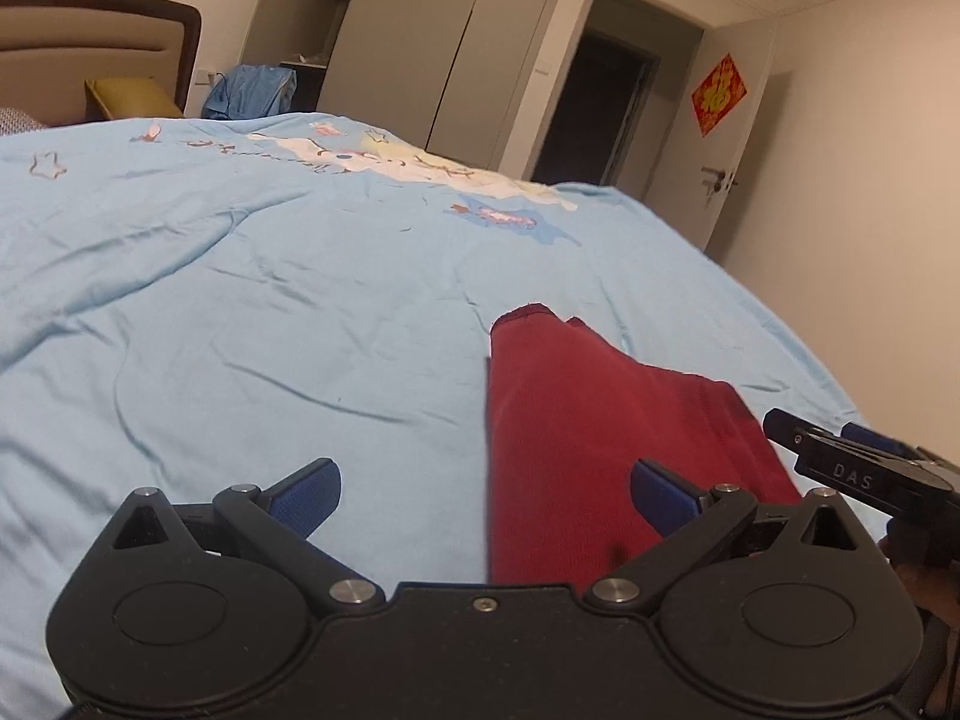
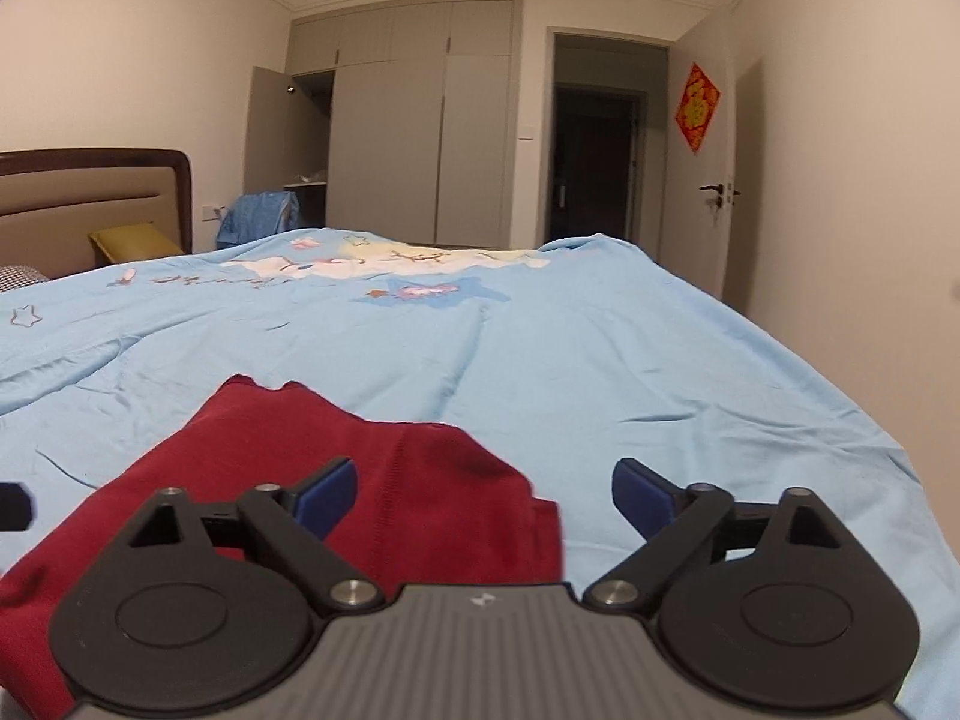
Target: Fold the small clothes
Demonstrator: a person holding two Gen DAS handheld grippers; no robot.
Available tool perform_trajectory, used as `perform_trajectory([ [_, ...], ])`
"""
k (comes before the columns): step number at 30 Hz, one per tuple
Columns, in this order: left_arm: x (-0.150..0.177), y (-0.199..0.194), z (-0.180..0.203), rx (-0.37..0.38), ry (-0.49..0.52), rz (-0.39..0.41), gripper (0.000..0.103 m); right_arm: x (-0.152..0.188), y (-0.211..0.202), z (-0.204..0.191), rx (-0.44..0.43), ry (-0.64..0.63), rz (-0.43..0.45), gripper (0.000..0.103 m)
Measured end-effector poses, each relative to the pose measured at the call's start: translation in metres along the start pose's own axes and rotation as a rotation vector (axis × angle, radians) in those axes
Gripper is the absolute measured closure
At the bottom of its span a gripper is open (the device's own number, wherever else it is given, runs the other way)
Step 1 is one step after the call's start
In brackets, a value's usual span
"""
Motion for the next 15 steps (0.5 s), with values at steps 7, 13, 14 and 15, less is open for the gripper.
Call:
perform_trajectory([
  [7,0.022,0.031,0.008,-0.066,0.109,-0.036,0.001,0.046,0.021,-0.002,-0.021,0.059,-0.118,0.000],
  [13,0.035,0.036,-0.009,-0.039,0.029,-0.019,0.001,0.054,0.022,0.006,-0.055,0.121,-0.108,0.000],
  [14,0.037,0.036,-0.008,-0.041,0.044,-0.012,0.001,0.055,0.022,0.007,-0.056,0.125,-0.105,0.000],
  [15,0.038,0.037,-0.008,-0.041,0.048,-0.005,0.001,0.056,0.022,0.007,-0.059,0.130,-0.102,0.000],
])
Point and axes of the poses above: each gripper's, at about its wrist camera, not at the fingertips, and y roughly the way its jaws point, z to its right, x to its underside, the point moved 2 cm from there along y, roughly the way its jaws point, and after that the axes turned 12 degrees about -y, right-handed, at the moved point
